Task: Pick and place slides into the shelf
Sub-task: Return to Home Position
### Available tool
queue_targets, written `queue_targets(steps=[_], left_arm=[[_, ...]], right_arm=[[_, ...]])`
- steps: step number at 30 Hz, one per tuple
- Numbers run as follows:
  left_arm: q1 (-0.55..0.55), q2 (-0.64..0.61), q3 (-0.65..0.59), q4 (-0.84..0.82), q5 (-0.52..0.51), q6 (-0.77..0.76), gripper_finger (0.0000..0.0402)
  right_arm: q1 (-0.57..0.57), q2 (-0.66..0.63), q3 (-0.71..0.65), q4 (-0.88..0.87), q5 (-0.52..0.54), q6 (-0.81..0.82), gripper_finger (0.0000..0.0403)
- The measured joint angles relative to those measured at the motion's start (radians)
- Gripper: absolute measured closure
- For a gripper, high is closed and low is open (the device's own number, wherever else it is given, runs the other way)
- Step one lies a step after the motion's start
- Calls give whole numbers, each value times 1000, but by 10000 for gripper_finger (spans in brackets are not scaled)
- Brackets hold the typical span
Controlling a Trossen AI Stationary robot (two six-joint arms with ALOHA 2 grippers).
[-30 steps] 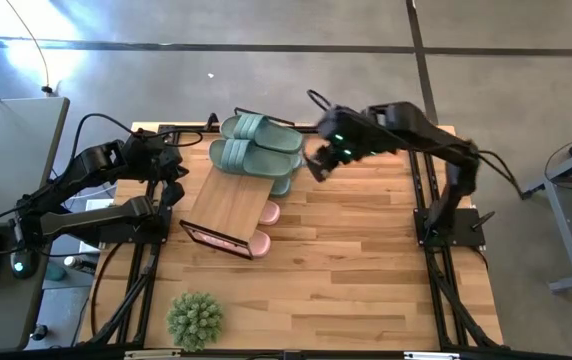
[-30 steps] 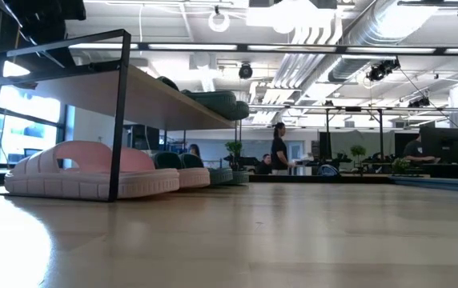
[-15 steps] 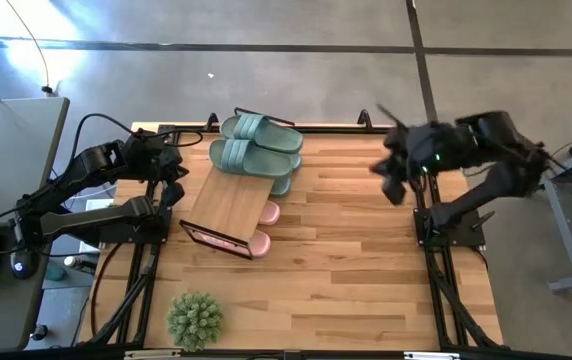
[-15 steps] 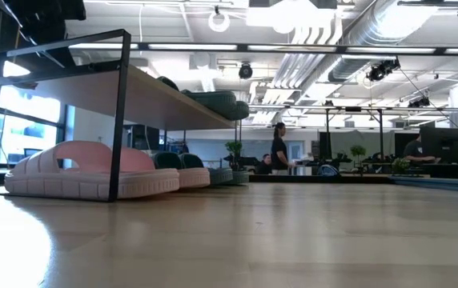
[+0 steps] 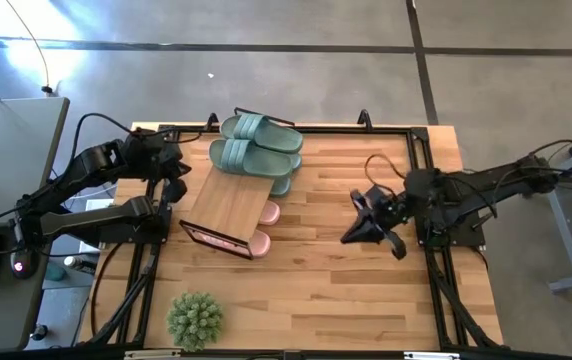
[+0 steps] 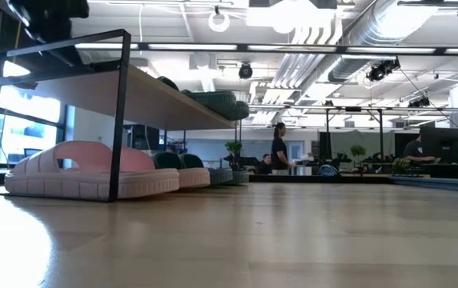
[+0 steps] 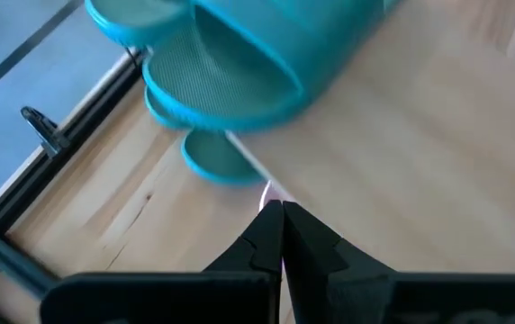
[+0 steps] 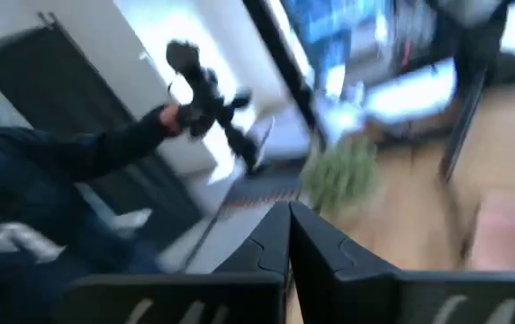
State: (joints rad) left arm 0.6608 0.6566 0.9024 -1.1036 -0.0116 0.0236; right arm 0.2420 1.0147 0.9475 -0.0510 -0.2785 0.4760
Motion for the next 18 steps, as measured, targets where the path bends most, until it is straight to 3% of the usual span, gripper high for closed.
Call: queue_targets(steps=[2,6,13,18], left_arm=[[0,0,0,41,0,-56,401],[0,1,0,148,4,-163,401],[0,0,0,264,68,-264,401],[0,0,0,367,149,-241,401]], right_arm=[[-25,1,-7,75,37,-137,403],[-98,-24,69,40,107,-325,403],[-171,-139,291,-227,128,-447,403],[-150,-291,300,-296,218,-493,403]])
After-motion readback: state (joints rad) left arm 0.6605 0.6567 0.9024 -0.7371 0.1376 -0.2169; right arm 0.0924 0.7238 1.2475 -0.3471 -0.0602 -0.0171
